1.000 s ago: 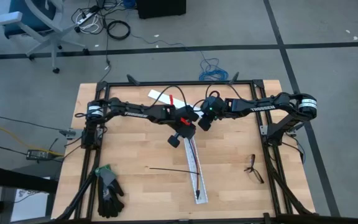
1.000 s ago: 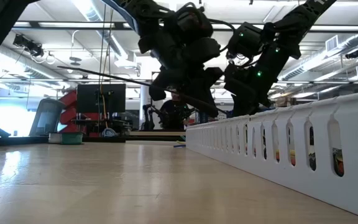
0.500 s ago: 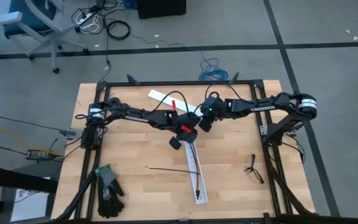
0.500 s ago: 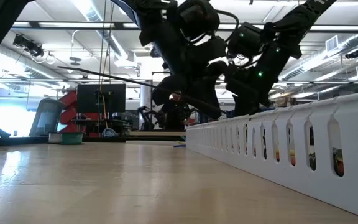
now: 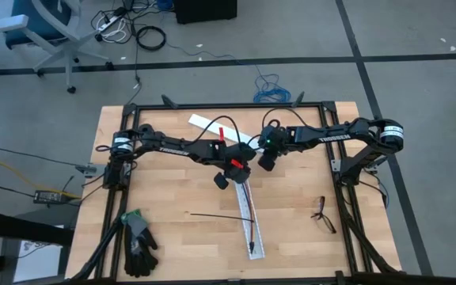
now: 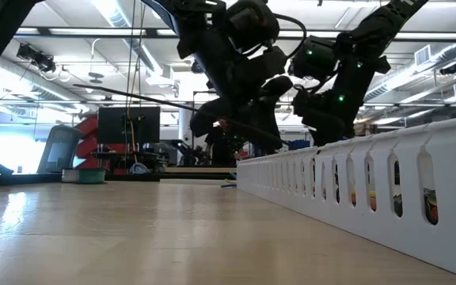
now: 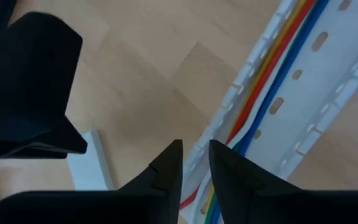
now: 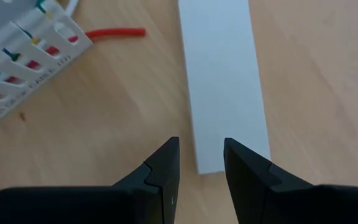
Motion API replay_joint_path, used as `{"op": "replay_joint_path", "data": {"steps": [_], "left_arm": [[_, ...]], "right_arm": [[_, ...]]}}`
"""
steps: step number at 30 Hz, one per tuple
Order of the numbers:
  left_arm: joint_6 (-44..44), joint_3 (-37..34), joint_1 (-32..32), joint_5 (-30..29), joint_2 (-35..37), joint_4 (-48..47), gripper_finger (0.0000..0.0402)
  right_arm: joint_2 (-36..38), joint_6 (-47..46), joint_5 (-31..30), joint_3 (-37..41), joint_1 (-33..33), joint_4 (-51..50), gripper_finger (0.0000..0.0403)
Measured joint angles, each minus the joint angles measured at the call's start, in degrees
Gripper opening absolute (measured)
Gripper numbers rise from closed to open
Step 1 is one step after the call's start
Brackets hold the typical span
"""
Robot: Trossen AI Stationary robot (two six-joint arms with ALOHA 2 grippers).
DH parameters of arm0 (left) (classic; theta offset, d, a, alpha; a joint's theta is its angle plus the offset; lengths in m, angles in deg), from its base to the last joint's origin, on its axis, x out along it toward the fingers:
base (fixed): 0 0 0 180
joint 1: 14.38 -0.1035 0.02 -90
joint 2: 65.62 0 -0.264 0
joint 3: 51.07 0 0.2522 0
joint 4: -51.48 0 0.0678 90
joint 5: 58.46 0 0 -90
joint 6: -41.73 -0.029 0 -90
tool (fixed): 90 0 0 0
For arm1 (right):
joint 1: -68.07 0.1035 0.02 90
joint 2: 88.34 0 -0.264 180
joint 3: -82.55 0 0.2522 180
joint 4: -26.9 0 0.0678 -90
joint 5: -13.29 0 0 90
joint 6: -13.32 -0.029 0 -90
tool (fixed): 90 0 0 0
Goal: Ziptie cables
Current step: Prepare the white cable duct
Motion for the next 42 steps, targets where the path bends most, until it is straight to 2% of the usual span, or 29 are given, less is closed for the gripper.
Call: {"op": "replay_joint_path", "data": {"steps": [3,8,13,18,25,30,35,42], "left_arm": [[0.0,0.0,-0.5,1.9,-0.9,0.6,0.0078],[-0.2,0.1,-0.8,1.7,-2.9,1.1,0.0068],[-0.4,0.2,-0.8,-2.9,-3.6,2.1,0.0057],[0.0,0.1,-0.9,-7.6,-3.6,0.3,0.0014],[5.7,0.3,-1.0,-11.4,-2.7,-7.6,0.0005],[13.0,0.1,-2.9,-11.7,-0.3,-17.7,0.0002],[17.7,-0.3,-5.6,-11.6,1.5,-25.6,0.0001],[19.8,-12.3,-8.8,-11.7,8.1,-20.6,0.0001]], "right_arm": [[0.0,0.0,0.0,0.0,0.0,-0.7,0.0112],[1.9,-0.1,0.0,0.0,0.0,-3.2,0.0112],[5.1,0.0,-0.1,0.0,-0.1,-5.0,0.0112],[7.9,0.5,-1.2,0.0,-0.2,-5.4,0.0112],[7.6,1.3,-2.1,0.1,-0.7,-3.3,0.0112],[7.9,3.1,-2.1,4.5,-1.0,7.0,0.0112],[8.0,3.4,-1.6,8.1,-2.2,13.2,0.0112],[8.0,3.3,0.0,8.6,-2.9,13.7,0.0112]]}}
